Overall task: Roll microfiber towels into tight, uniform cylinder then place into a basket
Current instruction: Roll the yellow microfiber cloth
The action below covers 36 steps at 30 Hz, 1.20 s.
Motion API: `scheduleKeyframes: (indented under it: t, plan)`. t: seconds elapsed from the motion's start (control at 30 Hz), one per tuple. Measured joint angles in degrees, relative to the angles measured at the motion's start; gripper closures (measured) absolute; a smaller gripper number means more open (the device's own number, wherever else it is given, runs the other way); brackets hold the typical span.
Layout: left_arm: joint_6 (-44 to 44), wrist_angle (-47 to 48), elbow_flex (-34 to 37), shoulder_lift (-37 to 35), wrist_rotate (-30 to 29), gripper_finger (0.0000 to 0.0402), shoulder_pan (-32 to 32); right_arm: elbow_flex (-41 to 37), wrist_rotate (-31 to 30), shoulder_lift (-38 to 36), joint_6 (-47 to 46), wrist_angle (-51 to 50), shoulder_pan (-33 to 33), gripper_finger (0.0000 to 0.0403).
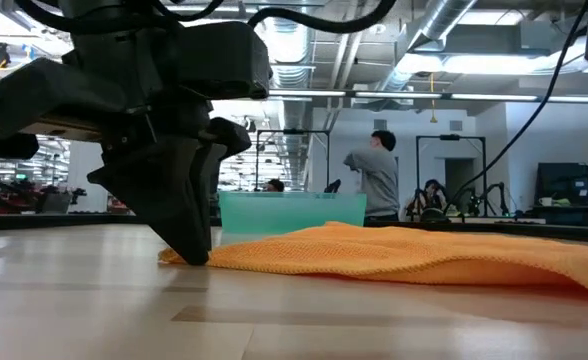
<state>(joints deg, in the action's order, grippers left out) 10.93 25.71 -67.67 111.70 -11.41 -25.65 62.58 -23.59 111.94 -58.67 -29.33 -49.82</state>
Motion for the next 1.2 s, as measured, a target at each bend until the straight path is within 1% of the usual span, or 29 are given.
scheduleKeyframes:
  t: [0.17, 0.27, 0.33, 0.47, 0.6, 0.7, 0.83, 1.07, 1.2]
  plan:
    - [-1.01, 0.18, 0.11, -0.09, -4.59, 0.0401, -1.51, 3.68, -1.27, 0.21, 4.59, -2.69, -0.03, 0.0380]
    - [-2.36, 0.80, 0.25, -0.35, -6.88, 0.0401, -2.32, 6.22, -2.00, 0.25, 6.27, -4.42, 0.03, 0.0389]
    - [-2.33, 0.68, 0.23, -0.35, -8.05, 0.0401, -2.84, 7.46, -2.40, 0.17, 6.70, -5.49, 0.06, 0.0396]
    - [-2.33, 0.78, 0.18, -0.46, -9.92, 0.0401, -3.83, 9.19, -3.54, 0.14, 8.17, -7.43, 0.06, 0.0393]
    - [-2.31, 1.35, 0.14, -1.43, -11.15, 0.0401, -4.78, 11.39, -4.38, 0.07, 8.25, -11.24, 0.06, 0.0398]
    - [-2.12, 3.79, 0.05, -3.24, -14.26, 0.0401, -5.88, 13.31, -5.12, 0.00, 8.28, -13.13, 0.07, 0.0397]
    - [-0.03, 6.84, 0.05, -5.94, -17.81, 0.0401, -7.90, 15.88, -6.17, -0.03, 8.31, -14.09, 0.06, 0.0398]
    - [2.60, 9.43, -0.01, -9.31, -18.61, 0.0401, -11.49, 20.59, -6.53, -0.09, 10.61, -13.94, 0.48, 0.0399]
    - [5.97, 12.75, -0.05, -11.72, -22.29, 0.0401, -13.87, 22.55, -7.28, -0.09, 11.88, -13.85, 0.50, 0.0401]
